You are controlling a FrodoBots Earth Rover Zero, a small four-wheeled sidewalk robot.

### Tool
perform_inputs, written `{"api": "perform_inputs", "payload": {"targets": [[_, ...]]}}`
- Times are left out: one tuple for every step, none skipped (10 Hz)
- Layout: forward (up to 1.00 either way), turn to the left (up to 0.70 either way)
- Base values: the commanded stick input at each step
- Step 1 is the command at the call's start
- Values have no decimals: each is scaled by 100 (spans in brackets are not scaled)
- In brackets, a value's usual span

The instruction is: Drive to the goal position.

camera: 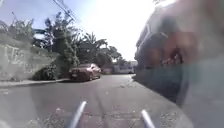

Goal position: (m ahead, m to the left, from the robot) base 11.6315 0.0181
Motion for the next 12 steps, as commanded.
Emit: {"api": "perform_inputs", "payload": {"targets": [[30, 0], [30, 0], [30, 0], [30, 0], [30, 0], [30, 0], [30, 0], [30, 0], [30, 0], [30, 0], [30, 0], [30, 0]]}}
